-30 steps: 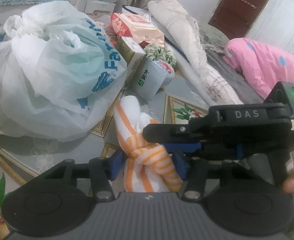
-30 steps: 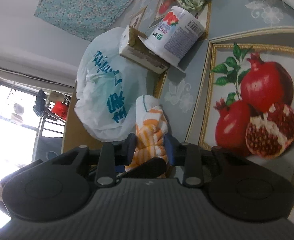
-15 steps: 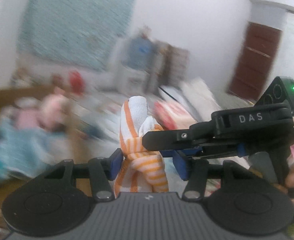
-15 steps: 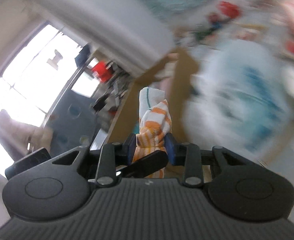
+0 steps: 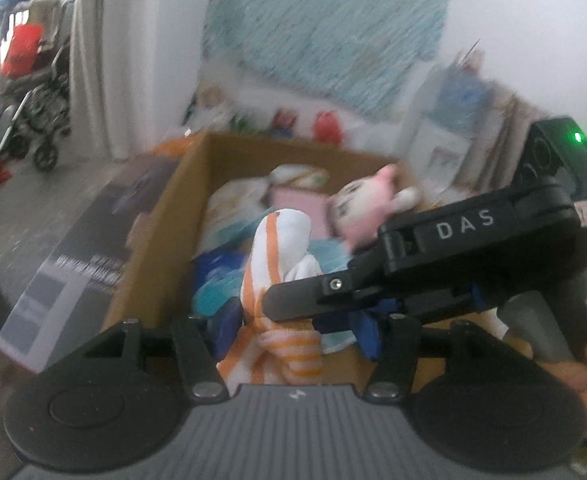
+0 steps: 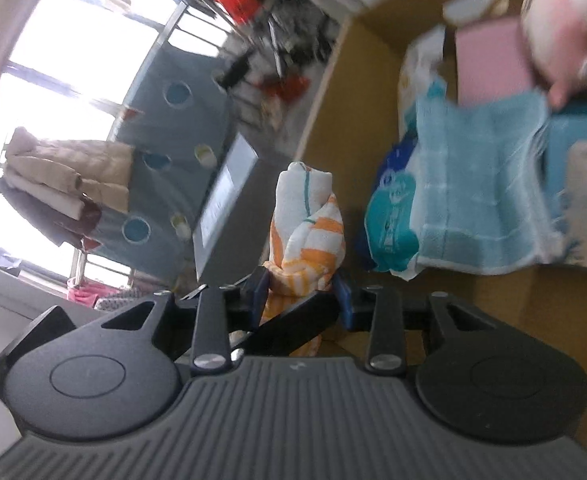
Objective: Organize soft objects
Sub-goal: 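Carry the striped cloth into the box and open the right gripper, then reach the right gripper to the white yogurt cup on the mat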
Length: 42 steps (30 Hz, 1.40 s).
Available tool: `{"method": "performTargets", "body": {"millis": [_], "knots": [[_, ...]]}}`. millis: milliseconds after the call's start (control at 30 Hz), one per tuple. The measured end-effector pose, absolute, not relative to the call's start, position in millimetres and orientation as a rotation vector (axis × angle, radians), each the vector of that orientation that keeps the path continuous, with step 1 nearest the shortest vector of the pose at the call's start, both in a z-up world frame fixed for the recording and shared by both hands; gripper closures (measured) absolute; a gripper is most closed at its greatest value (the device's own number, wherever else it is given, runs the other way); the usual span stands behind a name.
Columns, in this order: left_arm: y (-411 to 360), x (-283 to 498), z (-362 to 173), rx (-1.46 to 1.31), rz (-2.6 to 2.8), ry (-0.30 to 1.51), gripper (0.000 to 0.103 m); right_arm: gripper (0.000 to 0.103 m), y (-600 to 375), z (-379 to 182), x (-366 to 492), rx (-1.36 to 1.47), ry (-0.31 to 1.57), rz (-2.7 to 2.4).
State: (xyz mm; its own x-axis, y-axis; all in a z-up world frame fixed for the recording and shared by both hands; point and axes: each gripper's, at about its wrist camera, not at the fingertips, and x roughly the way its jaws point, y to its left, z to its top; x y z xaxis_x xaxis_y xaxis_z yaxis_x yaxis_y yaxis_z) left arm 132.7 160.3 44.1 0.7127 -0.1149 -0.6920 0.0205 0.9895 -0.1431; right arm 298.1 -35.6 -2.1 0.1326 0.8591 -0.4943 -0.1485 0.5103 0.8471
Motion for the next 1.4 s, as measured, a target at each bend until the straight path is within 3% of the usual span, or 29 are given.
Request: {"method": "performTargets", "body": {"millis": [200,467,667,900,1067,1400], "knots": [[176.6,136.9,25.0,-0.101,-0.025,0.857,0.042,0.066,0.1,-42.5,309.0,0.754,1.362,0.843],[179.0,131.7,22.0,-0.078,-0.02,0.836,0.029,0.066,32.4,-80.2,310.7,0.755,1.474,0.829],[176.3,125.0,27.8,-0.08,-0.03,0.812,0.029,0.063,37.3,-75.7,304.7,0.741,1.46,0.827],[159.9,98.2,51.1,-0.118,-0.086,0.695,0.023,0.055,-13.3,-24.3,287.5,0.74,1.296,0.831],[117.4,72.5,64.6,-0.081,-0.214,0.577,0.016,0.041,-94.6,12.6,238.6,0.836,1.083,0.852],[-22.6,61.7,43.5,-0.038,-0.656,0.613,0.015,0.032,-297.2,14.0,88.1,0.949,0.722,0.534]]}}
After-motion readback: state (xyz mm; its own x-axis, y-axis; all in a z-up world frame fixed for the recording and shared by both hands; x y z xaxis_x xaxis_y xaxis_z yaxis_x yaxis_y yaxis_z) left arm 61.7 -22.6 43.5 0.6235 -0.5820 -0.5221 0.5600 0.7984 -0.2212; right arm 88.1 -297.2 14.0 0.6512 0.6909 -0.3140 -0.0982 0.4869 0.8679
